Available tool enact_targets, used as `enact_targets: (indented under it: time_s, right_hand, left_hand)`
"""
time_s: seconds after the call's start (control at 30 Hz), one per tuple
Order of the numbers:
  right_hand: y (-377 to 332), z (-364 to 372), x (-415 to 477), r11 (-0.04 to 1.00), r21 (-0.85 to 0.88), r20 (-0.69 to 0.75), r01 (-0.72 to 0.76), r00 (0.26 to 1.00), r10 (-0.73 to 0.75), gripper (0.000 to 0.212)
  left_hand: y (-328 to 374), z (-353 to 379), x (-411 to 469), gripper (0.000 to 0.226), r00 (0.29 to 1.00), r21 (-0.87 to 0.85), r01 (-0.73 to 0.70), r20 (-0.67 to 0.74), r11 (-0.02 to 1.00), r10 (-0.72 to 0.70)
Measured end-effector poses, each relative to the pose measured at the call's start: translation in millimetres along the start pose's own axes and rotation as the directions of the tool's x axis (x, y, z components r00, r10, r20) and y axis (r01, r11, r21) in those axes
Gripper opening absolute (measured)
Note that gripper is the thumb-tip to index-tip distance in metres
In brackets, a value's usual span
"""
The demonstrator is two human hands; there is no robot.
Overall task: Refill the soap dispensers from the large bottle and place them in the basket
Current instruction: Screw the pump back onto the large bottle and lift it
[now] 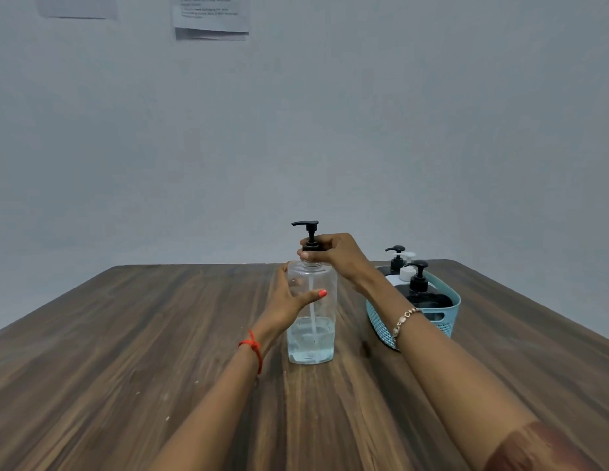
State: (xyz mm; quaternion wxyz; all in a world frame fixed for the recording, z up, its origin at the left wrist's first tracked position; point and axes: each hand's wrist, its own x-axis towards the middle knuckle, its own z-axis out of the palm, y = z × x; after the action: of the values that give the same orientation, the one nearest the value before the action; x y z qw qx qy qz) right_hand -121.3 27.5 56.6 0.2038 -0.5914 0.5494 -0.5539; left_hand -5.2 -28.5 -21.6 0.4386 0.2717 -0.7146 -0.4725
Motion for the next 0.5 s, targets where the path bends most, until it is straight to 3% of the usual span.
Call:
enact_targets:
  time_s: [0.17,0.3,0.5]
  right_hand:
    - [-0.6,16.0,-2.2,1.000,-0.004,-0.177,-0.004,0.984,0.003,0.028]
    - [-0.9,33.5,-6.6,0.995,-0.102,-0.328,0.008,0.944,-0.042,0.020]
    - [2.7,47.6,-8.1,0.969,-0.246,-0.408,0.007,0.907,-0.110,0.016]
  left_hand:
    - [2.3,2.2,0.3,0.064,1.000,-0.008,-0.024,-0.014,1.000,0.024]
    - [3.8,2.6,-3.0,0.059,0.999,-0.019,-0.033,0.002,0.999,0.033]
    - [2.2,-0.1,-3.1,0.073,1.000,0.018,-0.008,0.024,1.000,0.007]
